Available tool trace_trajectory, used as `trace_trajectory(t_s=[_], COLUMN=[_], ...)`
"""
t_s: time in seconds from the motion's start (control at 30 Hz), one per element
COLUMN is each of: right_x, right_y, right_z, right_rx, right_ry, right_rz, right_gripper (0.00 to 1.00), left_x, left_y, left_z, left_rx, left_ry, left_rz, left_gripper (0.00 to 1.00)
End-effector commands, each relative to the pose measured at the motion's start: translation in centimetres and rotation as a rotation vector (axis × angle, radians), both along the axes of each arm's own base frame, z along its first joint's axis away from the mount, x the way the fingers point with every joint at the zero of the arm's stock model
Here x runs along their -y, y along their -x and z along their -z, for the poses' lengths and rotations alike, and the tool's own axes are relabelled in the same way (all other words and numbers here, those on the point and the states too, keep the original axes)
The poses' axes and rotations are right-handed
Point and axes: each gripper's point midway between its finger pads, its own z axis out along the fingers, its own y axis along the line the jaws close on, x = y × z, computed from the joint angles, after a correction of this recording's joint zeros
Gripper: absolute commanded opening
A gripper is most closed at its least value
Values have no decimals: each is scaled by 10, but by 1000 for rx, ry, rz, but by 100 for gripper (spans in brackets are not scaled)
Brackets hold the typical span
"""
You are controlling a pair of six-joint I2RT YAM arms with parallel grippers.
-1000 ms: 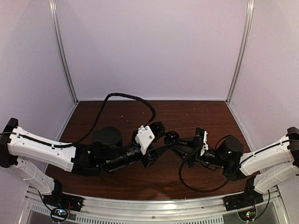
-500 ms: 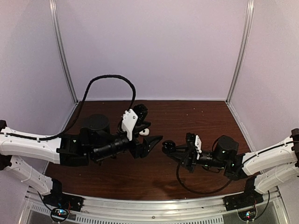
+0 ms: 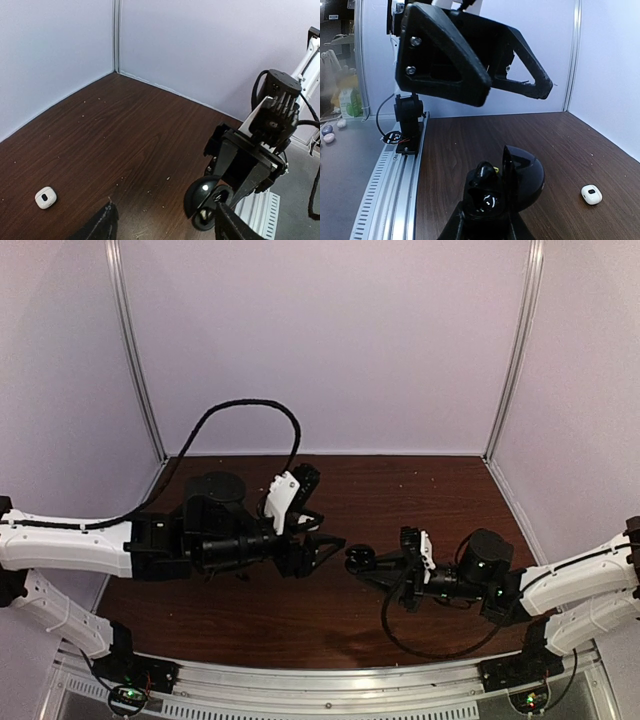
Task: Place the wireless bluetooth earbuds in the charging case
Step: Insert the right earbud into the right side groove of the charging case, then pick up the left earbud from the center of the board.
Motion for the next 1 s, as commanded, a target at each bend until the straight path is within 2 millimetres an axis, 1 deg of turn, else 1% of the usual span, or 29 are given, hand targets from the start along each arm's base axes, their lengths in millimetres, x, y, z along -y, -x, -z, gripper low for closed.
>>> trace_trajectory(t_s=[0.0,0.07,0.13,0.23,0.27,0.3,0.37,0.47,0.53,0.6,0.67,0.77,0.87,0.9,0.97], right_x=[12,14,16,19,20,21,22,23,23,22,23,23,24,24,25], right_y=[7,6,6,5,4,4,2,1,0,-1,-2,-2,-3,-3,-3], right_z=[-23,-24,-25,-24,-24,-23,-22,-21,-19,-19,-18,-17,-17,-17,-17], right_rx=[37,37,40,39,37,37,35,33,30,30,28,27,1,-1,-3], right_ry=[-104,-107,-112,-108,-105,-104,-102,-97,-93,-92,-90,-87,-95,-95,-96], right_rz=[-4,0,5,11,14,16,23,28,30,31,35,37,39,41,42], right_gripper=[0,0,0,0,0,0,0,0,0,0,0,0,0,0,0], left_x=[-25,-43,-65,-99,-113,-126,-146,-172,-181,-184,-184,-183,-178,-179,-176], left_y=[-17,-35,-54,-75,-78,-84,-86,-86,-84,-81,-81,-83,-85,-83,-83], left_z=[-13,-4,12,39,55,64,86,126,149,165,177,195,213,224,232], left_rx=[-90,-148,-218,-316,-356,-385,-441,-527,-567,-590,-588,-577,-573,-582,-583], left_ry=[127,138,129,110,73,63,29,-75,-142,-201,-276,-439,-613,-672,-739], left_rz=[-44,-127,-227,-378,-434,-483,-552,-661,-689,-690,-681,-652,-586,-570,-529], left_gripper=[68,67,67,65,65,65,64,61,60,58,56,56,56,56,55])
